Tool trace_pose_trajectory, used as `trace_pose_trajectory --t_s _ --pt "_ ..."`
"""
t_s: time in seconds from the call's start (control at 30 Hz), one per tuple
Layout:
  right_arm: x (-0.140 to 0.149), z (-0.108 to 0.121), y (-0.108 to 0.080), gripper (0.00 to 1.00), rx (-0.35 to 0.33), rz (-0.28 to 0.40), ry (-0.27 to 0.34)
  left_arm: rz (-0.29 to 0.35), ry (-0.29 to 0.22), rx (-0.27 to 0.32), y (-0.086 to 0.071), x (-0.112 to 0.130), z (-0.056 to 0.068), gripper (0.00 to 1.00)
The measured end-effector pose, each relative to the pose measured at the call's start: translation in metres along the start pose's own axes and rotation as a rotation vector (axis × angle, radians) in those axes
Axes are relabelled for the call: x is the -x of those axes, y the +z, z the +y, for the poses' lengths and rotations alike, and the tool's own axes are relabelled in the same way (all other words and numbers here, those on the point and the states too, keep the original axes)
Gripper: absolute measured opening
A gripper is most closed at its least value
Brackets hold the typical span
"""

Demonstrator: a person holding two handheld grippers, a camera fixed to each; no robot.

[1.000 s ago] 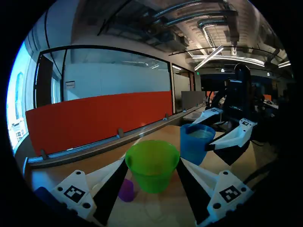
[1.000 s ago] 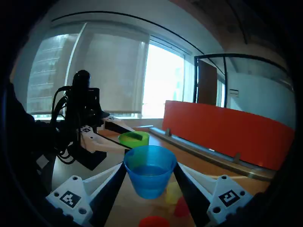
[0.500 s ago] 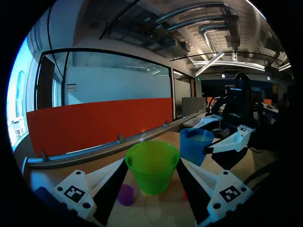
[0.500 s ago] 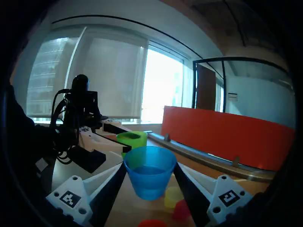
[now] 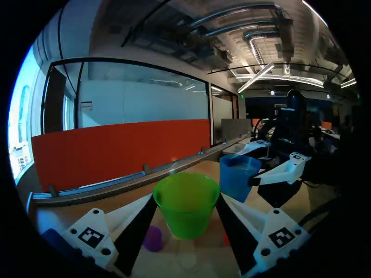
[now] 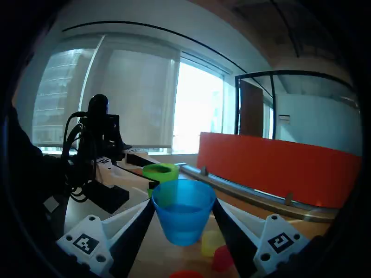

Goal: Pour water

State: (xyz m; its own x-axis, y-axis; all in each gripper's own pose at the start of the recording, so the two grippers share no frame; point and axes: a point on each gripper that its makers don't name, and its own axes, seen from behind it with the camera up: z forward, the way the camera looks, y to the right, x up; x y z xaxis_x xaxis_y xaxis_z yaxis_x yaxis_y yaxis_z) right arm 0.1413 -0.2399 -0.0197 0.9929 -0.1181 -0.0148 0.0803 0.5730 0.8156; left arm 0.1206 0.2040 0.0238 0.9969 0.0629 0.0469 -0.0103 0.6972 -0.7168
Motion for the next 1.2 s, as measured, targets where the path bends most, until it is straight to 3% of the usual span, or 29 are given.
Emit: trace_pose_trajectory --t_s 0.5,1.2 --pt "-0.001 -0.003 0.001 0.9 -0.01 -0.009 -0.014 0.006 -0.005 -0.002 0.002 -0.001 -0.002 0.87" --pt "0.001 0.004 -0.001 0.91 -0.003 -0.039 -0.028 -0.045 0.005 0.012 0.004 0.016 -0.002 0.87"
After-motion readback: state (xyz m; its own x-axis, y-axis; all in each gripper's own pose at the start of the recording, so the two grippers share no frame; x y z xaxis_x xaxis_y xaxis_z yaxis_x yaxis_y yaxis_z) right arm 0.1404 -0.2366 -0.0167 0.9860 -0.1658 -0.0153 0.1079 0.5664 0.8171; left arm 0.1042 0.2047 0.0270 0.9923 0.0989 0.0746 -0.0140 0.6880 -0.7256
